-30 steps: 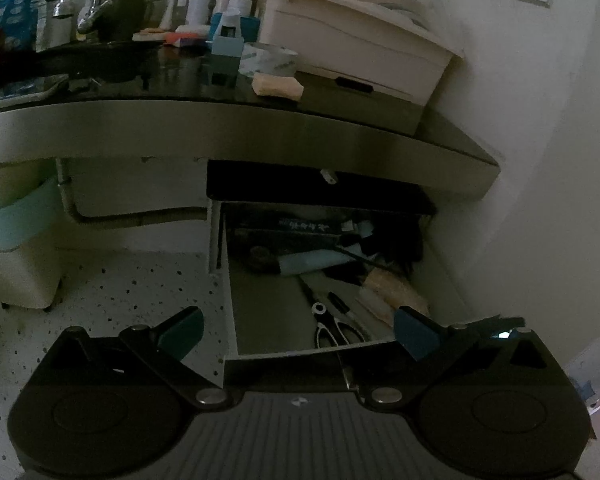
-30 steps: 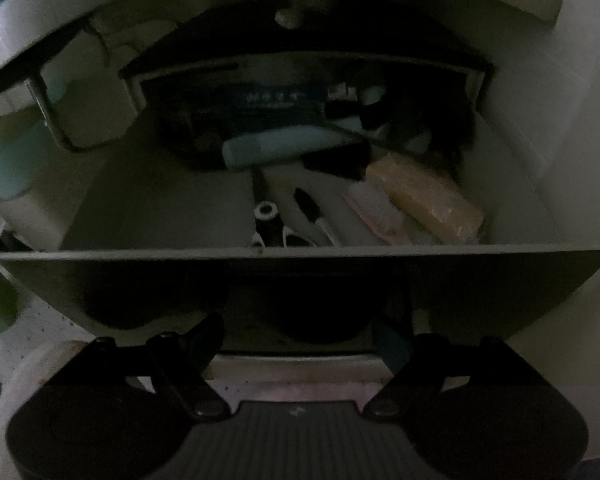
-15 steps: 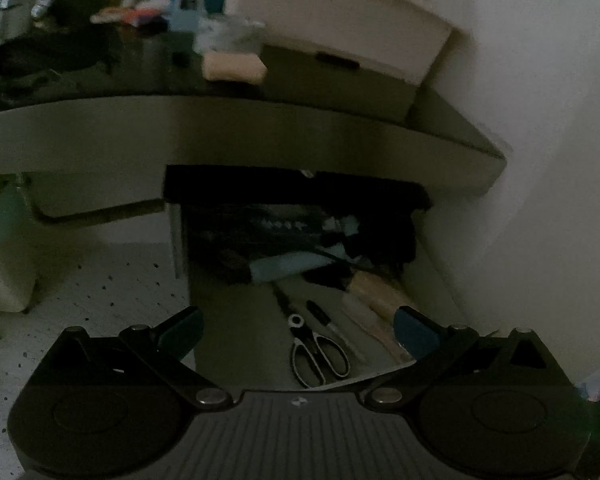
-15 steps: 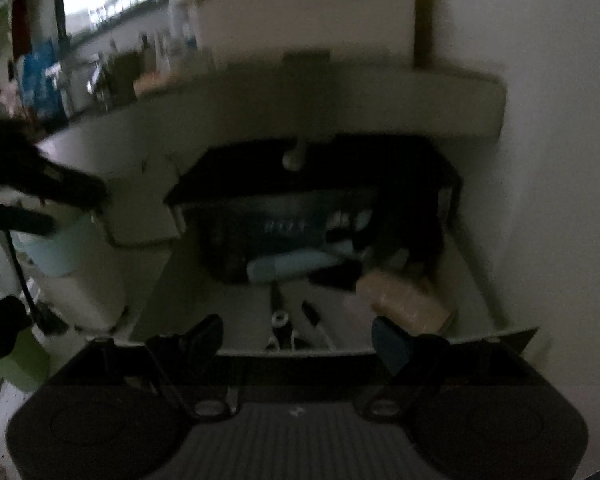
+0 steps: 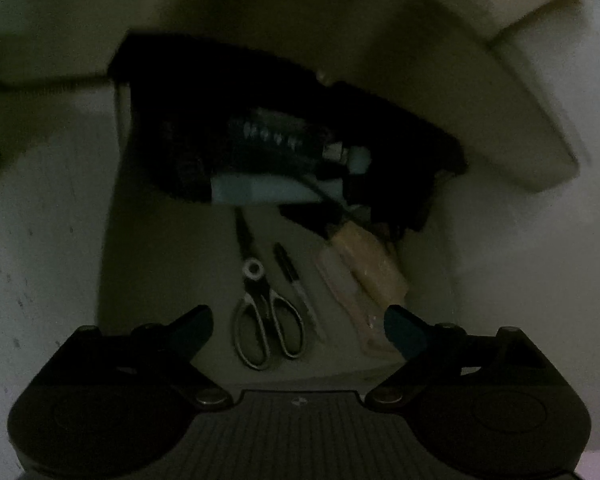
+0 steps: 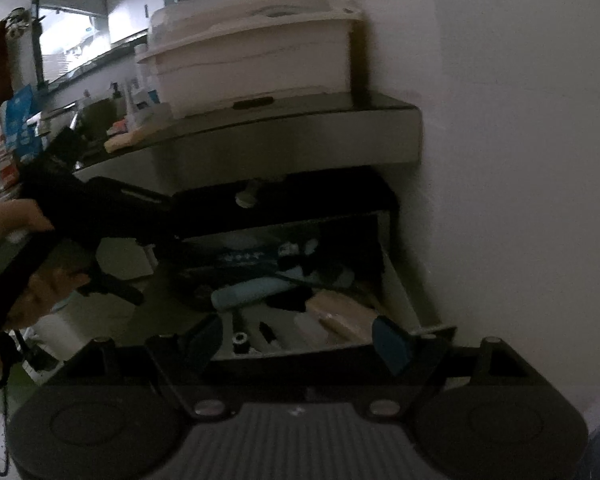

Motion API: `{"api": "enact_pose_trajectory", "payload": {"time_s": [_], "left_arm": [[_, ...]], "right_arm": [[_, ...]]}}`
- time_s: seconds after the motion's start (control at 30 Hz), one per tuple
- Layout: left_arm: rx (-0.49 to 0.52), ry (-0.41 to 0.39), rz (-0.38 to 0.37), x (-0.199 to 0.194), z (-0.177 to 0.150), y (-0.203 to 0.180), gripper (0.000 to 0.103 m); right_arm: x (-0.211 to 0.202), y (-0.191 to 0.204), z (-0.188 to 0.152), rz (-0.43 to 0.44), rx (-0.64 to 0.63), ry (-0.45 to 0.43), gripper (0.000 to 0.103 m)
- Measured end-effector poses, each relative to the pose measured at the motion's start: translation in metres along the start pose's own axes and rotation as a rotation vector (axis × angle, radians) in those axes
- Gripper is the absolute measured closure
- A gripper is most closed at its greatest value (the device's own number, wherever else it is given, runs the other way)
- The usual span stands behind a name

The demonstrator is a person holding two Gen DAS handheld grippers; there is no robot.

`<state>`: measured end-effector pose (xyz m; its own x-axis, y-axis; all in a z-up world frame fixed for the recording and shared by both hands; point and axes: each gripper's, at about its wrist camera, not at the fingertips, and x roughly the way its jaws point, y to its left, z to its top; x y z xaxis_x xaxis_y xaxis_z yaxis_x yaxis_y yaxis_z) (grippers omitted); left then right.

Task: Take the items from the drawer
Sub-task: 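Move the left tool into the open drawer toward the black-white scissors, then lower the left tool fingers around the scissors handle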

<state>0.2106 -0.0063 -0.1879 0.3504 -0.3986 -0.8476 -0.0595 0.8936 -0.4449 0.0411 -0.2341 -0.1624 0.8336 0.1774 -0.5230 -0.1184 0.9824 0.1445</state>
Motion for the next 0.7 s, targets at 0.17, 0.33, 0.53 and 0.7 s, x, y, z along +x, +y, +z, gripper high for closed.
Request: {"api": "enact_pose_trajectory", "payload": {"time_s": [0.17,0.33,0.53,0.7], "left_arm": [[-0.083,0.050,0.004,0.036,0.010,-0.001,0.017],[-0.107,0.075,0.104,0.075,0.022,-0.003,0.018],[-0.132,0.115,0.229,0.119,0.035,0.000,0.021],[-0.123,0.152,0.310,0.151,0.041,0.000,0.032]], "right_arm": [[-0.004,-0.015,-0.008,-0.016,0.046,0.017,0.021],[-0.006,-0.022,-0.012,-0.013,0.065,0.018,0.021],[-0.010,-0.027,-0.017,0.005,0.095,0.017,0.021],[-0.012,-0.034,-0.022,0.004,0.124,0.032,0.021]]}}
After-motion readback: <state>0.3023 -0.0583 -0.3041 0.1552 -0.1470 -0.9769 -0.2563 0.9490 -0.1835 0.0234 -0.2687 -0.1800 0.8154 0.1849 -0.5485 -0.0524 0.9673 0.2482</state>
